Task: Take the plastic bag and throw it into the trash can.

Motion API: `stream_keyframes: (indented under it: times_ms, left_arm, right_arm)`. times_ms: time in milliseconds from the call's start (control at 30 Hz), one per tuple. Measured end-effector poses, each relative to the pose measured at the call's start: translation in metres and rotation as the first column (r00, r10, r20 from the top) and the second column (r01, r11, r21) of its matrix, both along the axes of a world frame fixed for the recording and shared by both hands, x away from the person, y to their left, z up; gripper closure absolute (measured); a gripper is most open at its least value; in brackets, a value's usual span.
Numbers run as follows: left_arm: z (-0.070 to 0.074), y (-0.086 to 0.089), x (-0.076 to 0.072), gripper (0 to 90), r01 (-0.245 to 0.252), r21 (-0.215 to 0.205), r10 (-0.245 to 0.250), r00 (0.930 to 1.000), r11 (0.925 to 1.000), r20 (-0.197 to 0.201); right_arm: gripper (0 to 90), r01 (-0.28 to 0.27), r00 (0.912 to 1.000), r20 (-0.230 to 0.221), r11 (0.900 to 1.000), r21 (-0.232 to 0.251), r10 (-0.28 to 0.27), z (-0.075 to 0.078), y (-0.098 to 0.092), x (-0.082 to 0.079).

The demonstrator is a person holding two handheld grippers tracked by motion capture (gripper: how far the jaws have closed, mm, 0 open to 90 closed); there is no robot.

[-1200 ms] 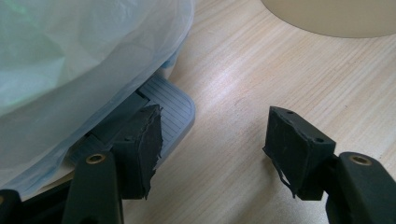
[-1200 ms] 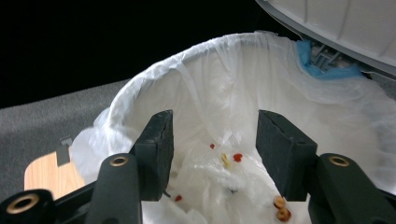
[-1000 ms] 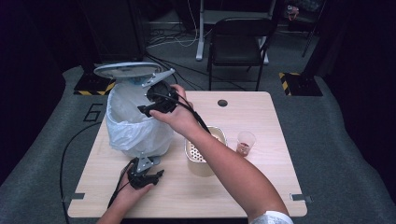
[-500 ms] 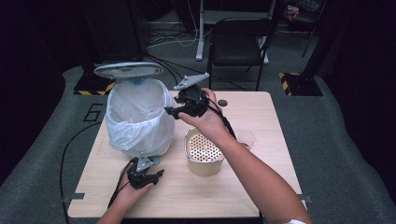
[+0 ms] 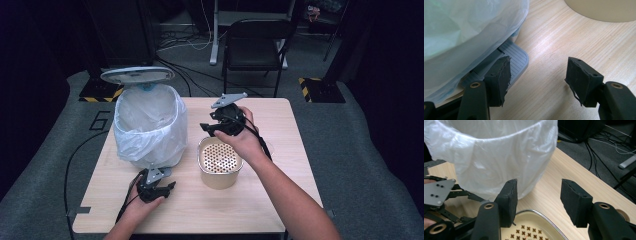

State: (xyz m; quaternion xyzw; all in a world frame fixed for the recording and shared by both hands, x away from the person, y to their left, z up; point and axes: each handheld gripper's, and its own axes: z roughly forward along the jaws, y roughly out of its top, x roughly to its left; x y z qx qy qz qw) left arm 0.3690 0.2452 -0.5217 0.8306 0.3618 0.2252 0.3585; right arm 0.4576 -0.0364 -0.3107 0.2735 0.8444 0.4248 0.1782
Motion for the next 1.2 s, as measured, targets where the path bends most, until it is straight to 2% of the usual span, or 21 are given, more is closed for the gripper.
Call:
stream_keyframes:
  times_ms: [33, 133, 333, 467, 633, 733, 767, 833, 1000, 1100, 1133, 1167, 1200]
  left_arm:
    - [0.0, 0.0, 0.0, 36.6, -0.001, -0.001, 0.001, 1.0, 1.0, -0.001]
    - [0.0, 0.0, 0.0, 36.6, 0.001, 0.0, -0.001, 1.0, 1.0, -0.001]
    - [0.0, 0.0, 0.0, 36.6, 0.004, 0.003, -0.004, 1.0, 1.0, -0.002]
    - [0.0, 0.0, 0.0, 36.6, 0.003, 0.005, -0.003, 1.0, 1.0, 0.0]
    - [0.0, -0.001, -0.001, 36.6, -0.002, -0.001, 0.002, 1.0, 1.0, -0.002]
    - [-0.001, -0.001, -0.001, 36.6, -0.005, -0.007, 0.005, 1.0, 1.0, -0.005]
    - [0.0, 0.0, 0.0, 36.6, 0.003, 0.007, -0.003, 1.0, 1.0, 0.002]
    - [0.0, 0.0, 0.0, 36.6, 0.001, 0.005, -0.001, 1.0, 1.0, 0.0]
    - [0.0, -0.001, -0.001, 36.6, -0.004, -0.001, 0.004, 1.0, 1.0, -0.002]
    - [-0.001, -0.002, -0.001, 36.6, -0.007, -0.006, 0.007, 1.0, 1.0, -0.003]
    - [-0.001, -0.002, -0.001, 36.6, -0.008, -0.01, 0.008, 1.0, 0.9999, -0.001]
    - [0.0, -0.001, 0.0, 36.6, 0.0, 0.005, 0.0, 1.0, 1.0, 0.006]
    - [-0.001, -0.001, -0.001, 36.5, -0.004, -0.001, 0.004, 1.0, 1.0, 0.003]
  right_arm:
    - [47.8, 0.015, 0.9999, -0.006, 1.0, 0.011, -0.015, -0.002, -0.003, -0.001]
    - [47.8, 0.036, 0.9993, 0.006, 0.999, 0.008, -0.036, -0.008, -0.013, -0.001]
    - [47.8, 0.096, 0.9953, -0.007, 0.995, -0.002, -0.096, -0.023, -0.039, -0.004]
    - [48.2, 0.148, 0.9888, -0.021, 0.989, -0.004, -0.148, -0.034, -0.053, -0.006]
    - [50.5, 0.214, 0.9764, -0.035, 0.976, 0.03, -0.213, -0.051, -0.068, -0.003]
    - [56.2, 0.23, 0.9722, -0.054, 0.973, 0.037, -0.228, -0.061, -0.074, -0.001]
    - [58.4, 0.236, 0.9704, -0.061, 0.971, 0.04, -0.234, -0.064, -0.075, 0.0]
    - [61.3, 0.232, 0.9706, -0.077, 0.972, 0.042, -0.228, -0.07, -0.076, 0.001]
    - [65.5, 0.237, 0.9676, -0.094, 0.971, 0.019, -0.235, -0.082, -0.078, 0.003]
    - [69.7, 0.253, 0.9618, -0.111, 0.967, 0.011, -0.25, -0.089, -0.08, 0.005]
    - [71.4, 0.262, 0.9601, -0.106, 0.965, 0.017, -0.259, -0.091, -0.081, 0.005]
    - [72.2, 0.262, 0.9595, -0.114, 0.965, 0.022, -0.258, -0.092, -0.082, 0.006]
    - [72.6, 0.264, 0.9578, -0.127, 0.964, 0.034, -0.258, -0.093, -0.083, 0.007]
